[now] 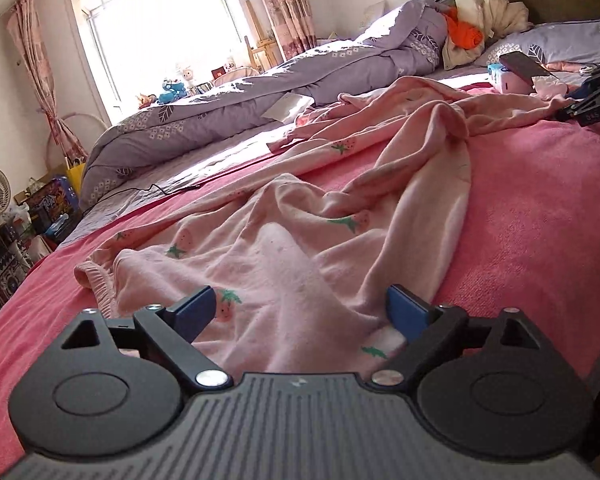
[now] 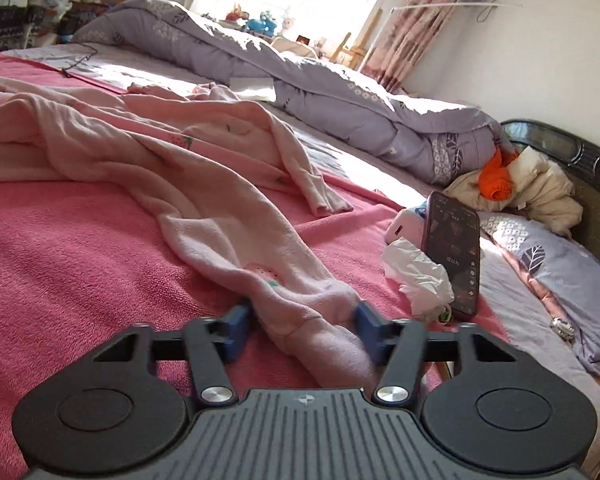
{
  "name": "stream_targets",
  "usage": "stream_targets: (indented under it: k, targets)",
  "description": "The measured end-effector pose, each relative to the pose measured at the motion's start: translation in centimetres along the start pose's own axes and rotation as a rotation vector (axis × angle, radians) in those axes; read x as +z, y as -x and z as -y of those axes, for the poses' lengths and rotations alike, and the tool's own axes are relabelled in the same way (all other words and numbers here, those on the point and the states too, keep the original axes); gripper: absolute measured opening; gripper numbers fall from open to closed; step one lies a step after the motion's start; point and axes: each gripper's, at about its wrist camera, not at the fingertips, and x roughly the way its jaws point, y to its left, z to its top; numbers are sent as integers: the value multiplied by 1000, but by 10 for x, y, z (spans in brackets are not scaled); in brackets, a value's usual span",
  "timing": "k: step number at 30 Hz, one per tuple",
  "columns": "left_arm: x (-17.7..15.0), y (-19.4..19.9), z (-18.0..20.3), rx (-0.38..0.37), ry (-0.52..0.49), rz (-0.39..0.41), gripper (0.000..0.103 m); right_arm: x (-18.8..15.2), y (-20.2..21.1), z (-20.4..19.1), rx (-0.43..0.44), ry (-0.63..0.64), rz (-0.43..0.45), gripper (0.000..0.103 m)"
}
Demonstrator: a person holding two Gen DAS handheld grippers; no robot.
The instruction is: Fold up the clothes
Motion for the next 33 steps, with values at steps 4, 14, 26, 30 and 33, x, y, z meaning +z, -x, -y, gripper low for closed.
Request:
stream_targets:
  k: [4, 14, 26, 30, 33]
  targets:
    - [4, 0, -5, -27, 27, -19, 87, 23, 19, 19, -58, -114, 96, 21]
    - [0, 3, -23, -58, 111, -60, 92, 95, 47, 130, -188, -315, 273, 24]
    - [-23, 42, -53, 170, -21, -92, 101, 65, -3, 8, 68, -23, 118, 79]
    - [-34, 45, -54, 159, -86, -96, 102, 70, 65, -94, 438, 244, 304, 79]
    - [-36, 53, -55, 183, -135, -84, 101, 63, 109, -172, 670, 426, 402, 80]
